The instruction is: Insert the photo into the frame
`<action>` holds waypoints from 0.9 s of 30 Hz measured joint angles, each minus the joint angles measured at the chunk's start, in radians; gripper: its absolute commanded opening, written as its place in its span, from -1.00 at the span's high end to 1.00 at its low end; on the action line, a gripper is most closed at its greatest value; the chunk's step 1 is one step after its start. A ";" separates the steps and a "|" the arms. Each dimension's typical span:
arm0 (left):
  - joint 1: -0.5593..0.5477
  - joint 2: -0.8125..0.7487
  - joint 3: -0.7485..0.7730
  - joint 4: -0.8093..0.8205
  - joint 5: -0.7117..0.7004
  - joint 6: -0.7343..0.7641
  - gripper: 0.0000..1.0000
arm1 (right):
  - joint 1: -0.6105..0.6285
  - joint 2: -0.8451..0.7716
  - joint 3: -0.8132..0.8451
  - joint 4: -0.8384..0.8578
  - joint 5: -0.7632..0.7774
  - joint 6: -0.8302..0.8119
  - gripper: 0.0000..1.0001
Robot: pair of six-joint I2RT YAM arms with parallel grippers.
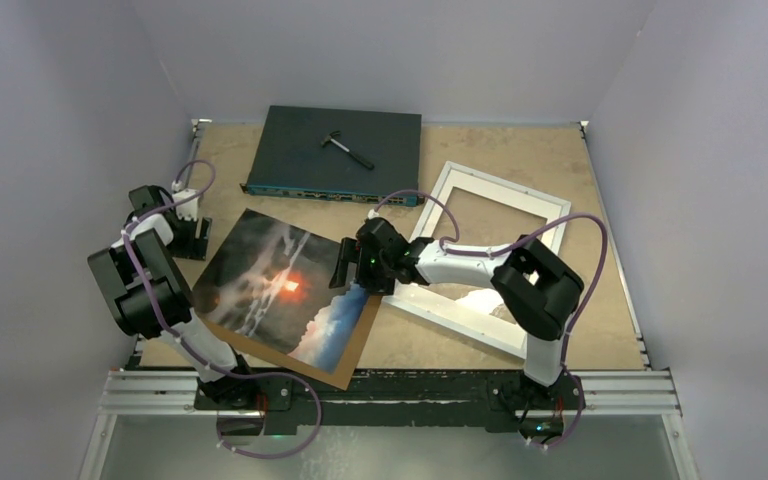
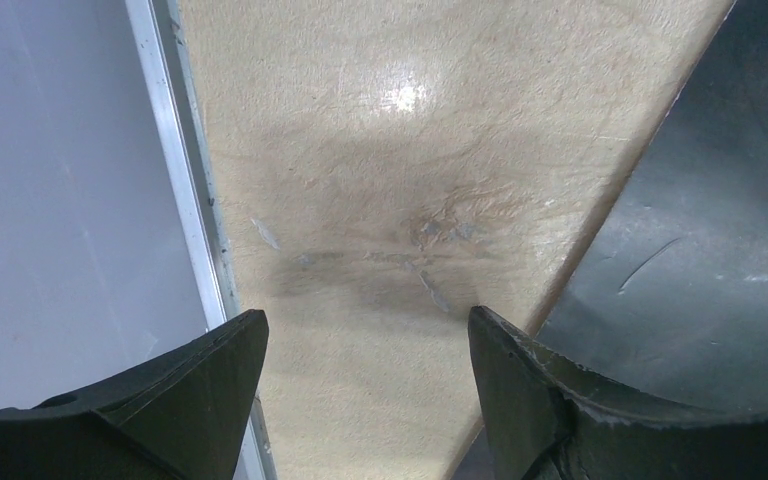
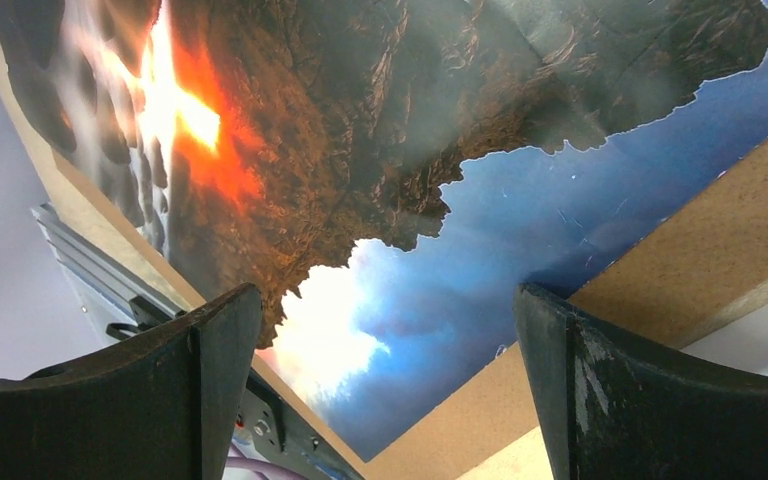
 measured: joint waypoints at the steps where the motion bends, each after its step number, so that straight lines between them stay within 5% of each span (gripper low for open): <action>1: 0.000 -0.002 -0.003 0.007 0.000 -0.002 -0.45 | 0.000 0.000 0.000 -0.003 0.001 -0.002 -0.98; 27: -0.013 -0.038 -0.078 0.123 -0.009 0.002 -0.43 | 0.012 -0.008 0.022 -0.097 0.023 -0.066 -0.98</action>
